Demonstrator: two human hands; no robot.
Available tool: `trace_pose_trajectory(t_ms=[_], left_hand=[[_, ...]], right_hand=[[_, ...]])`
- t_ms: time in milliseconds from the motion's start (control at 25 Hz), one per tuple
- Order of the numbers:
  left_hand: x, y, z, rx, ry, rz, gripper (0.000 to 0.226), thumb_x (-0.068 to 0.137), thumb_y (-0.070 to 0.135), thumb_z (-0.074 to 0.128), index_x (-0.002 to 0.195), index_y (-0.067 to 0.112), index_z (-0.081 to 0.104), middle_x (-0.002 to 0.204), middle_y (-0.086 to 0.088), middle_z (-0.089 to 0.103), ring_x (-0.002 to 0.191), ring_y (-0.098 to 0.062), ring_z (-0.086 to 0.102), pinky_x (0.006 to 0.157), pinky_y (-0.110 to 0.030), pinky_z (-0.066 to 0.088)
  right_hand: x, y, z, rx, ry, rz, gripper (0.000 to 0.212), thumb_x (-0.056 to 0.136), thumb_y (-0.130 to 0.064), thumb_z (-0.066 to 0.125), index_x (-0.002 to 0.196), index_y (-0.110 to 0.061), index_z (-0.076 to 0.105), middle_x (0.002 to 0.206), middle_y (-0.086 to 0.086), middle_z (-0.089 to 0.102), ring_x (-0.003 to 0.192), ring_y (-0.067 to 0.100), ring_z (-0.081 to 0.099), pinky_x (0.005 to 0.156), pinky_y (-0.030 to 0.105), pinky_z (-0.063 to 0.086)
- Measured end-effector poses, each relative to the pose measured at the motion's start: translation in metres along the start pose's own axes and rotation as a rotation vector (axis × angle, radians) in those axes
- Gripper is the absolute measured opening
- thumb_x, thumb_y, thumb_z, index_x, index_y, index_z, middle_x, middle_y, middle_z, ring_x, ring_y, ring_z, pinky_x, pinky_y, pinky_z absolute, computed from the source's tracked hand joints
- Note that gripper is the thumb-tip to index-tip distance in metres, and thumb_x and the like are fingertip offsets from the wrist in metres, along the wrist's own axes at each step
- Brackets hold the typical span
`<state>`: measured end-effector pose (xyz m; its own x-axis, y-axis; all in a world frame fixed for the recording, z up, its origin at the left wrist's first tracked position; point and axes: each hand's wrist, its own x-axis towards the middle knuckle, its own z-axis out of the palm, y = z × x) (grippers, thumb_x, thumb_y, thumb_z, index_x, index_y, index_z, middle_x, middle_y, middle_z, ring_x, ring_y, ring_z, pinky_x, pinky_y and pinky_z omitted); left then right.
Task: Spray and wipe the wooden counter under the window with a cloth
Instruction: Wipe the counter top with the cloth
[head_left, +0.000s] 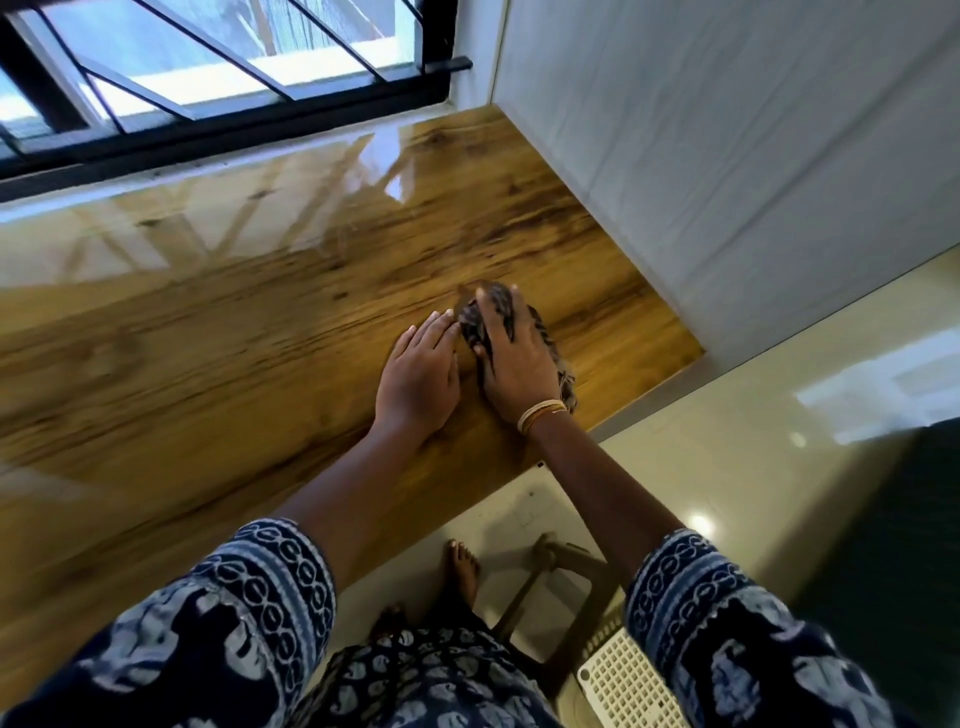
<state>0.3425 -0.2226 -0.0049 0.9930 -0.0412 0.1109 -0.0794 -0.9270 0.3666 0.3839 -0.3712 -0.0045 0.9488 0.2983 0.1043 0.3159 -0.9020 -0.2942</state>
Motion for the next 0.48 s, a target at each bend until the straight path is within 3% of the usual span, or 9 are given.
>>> trace_pose_trajectory(t_ms=[80,160,200,360,480], left_hand=[[0.0,0.0,-0.001,-0.015,-0.001,-0.004,0.047,0.097,0.018,0.038,0.144,0.012,0.039,0.153,-0.005,0.036,0.144,-0.017,0.026,0.119,-0.038,0.022],[0.0,-0.001,-0.001,-0.025,0.005,0.004,0.047,0.098,0.018,0.038,0.144,0.013,0.039,0.153,-0.005,0.035,0.145,-0.017,0.026,0.119,-0.038,0.022],[0.0,0.0,-0.002,-0.027,0.005,0.004,0.047,0.098,0.018,0.038,0.145,0.013,0.039,0.154,-0.004,0.035,0.145,-0.017,0.026,0.119,-0.038,0.022],[-0.001,0.0,-0.003,-0.029,0.002,-0.006,0.047,0.098,0.018,0.039,0.145,0.014,0.039,0.154,-0.004,0.035,0.145,-0.016,0.026,0.119,-0.037,0.022],[0.0,0.0,-0.001,-0.028,0.001,-0.009,0.047,0.098,0.018,0.039,0.145,0.014,0.039,0.153,-0.004,0.036,0.145,-0.016,0.026,0.119,-0.037,0.022]], right_hand=[[0.013,0.018,-0.008,0.031,-0.036,-0.163,0.066,0.098,-0.033,0.046,0.153,-0.033,0.011,0.162,0.01,0.006,0.133,0.037,0.042,0.092,0.049,0.05],[0.029,0.049,-0.021,0.058,-0.023,-0.121,0.07,0.096,-0.025,0.053,0.152,-0.037,0.013,0.162,0.006,0.012,0.132,0.034,0.045,0.091,0.048,0.053],[0.033,0.067,-0.026,0.096,0.014,-0.013,0.07,0.094,-0.022,0.055,0.15,-0.039,0.016,0.16,0.006,0.017,0.132,0.035,0.044,0.094,0.051,0.051],[0.021,0.12,-0.035,0.135,0.335,0.698,0.065,0.094,-0.028,0.055,0.148,-0.036,0.021,0.151,0.015,0.031,0.133,0.038,0.039,0.103,0.057,0.042],[0.013,0.104,-0.034,0.067,0.346,0.822,0.065,0.098,-0.032,0.045,0.154,-0.028,0.012,0.156,0.023,0.015,0.141,0.042,0.025,0.111,0.055,0.031]])
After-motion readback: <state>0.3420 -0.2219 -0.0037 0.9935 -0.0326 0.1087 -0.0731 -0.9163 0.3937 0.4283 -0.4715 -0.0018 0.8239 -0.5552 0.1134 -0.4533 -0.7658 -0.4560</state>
